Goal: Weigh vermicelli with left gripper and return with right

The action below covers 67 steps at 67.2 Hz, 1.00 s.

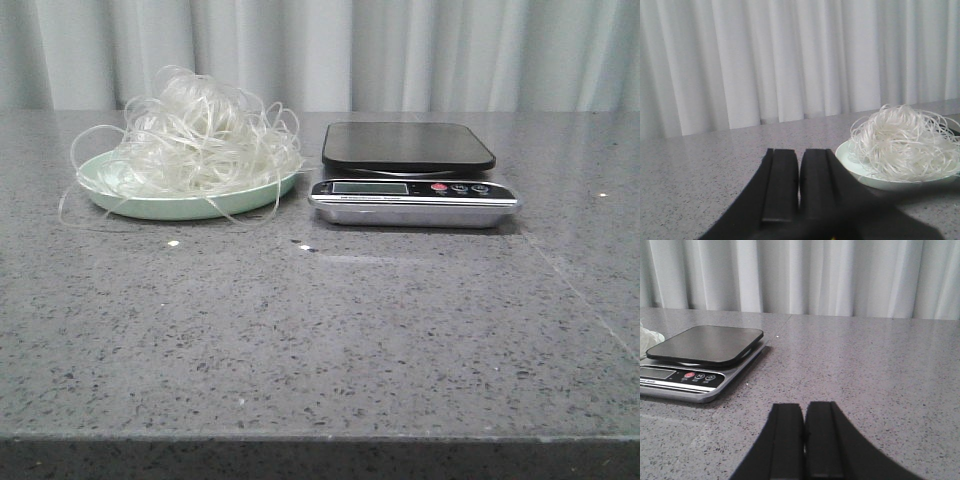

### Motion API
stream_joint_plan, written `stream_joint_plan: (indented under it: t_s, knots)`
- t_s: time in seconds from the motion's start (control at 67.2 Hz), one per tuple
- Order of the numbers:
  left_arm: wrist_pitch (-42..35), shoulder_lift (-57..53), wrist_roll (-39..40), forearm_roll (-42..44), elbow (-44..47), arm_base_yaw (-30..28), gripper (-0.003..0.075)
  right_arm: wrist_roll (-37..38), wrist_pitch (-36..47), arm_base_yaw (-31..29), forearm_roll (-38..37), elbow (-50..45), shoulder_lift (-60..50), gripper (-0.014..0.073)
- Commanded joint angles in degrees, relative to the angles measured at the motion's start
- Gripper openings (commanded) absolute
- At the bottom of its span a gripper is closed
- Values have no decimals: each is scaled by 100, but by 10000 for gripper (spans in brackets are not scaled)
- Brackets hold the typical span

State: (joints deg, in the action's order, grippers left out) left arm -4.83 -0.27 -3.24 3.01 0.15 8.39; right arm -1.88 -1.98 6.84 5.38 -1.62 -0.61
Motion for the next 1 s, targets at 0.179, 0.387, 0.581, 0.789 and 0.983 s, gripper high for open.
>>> stream_joint_plan:
  t_s: [0.179,0.387,0.581,0.789,0.983]
  knots:
    - [-410,-116,42,-51,43,-13,134,0,428,-43,-64,46,-94,157]
    - [-410,-116,42,-51,43,-13,134,0,428,-43,-64,46,-94,157]
    - [-410,-116,42,-51,43,-13,134,0,428,-43,-64,46,-94,157]
    - [-571,-116,42,-51,43,-13,134,0,428,-43,-64,46,-94,157]
    - [-1817,-116,42,-51,-119,-13,134,0,428,-43,-64,46,-94,157]
